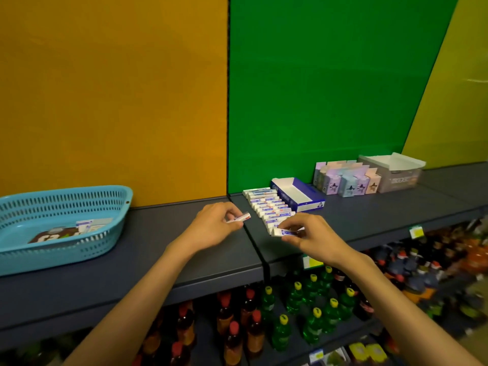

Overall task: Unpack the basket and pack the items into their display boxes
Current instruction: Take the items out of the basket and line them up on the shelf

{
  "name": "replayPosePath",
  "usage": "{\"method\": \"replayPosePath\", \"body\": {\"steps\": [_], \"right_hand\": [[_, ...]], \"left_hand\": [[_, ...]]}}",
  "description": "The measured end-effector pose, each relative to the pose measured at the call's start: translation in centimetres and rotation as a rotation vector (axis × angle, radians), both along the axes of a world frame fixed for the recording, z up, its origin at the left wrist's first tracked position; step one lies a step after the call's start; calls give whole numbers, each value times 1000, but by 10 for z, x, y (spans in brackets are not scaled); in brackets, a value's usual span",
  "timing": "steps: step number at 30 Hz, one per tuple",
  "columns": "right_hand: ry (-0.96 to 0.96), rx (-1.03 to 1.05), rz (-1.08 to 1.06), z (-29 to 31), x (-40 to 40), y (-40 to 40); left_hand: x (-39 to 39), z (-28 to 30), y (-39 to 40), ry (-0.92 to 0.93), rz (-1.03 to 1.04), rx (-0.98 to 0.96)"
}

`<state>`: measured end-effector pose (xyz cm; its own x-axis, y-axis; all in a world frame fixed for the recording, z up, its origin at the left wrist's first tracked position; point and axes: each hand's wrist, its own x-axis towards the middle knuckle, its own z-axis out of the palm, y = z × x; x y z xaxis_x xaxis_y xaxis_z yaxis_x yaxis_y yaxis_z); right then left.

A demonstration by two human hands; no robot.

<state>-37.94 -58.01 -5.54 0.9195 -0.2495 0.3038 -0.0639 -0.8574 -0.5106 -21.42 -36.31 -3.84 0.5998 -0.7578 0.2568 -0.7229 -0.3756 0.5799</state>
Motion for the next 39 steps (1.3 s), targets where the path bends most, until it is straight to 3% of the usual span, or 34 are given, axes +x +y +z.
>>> {"method": "replayPosePath", "body": {"steps": [9, 21, 39], "right_hand": [[27, -131, -10, -14, 15, -70], [35, -318, 30, -2, 109, -138], [55, -587, 174, -20, 220, -178]], "left_hand": [[15, -13, -72, -113, 128, 94], [91, -38, -148, -131, 193, 71], [112, -50, -202, -240, 324, 248]]}}
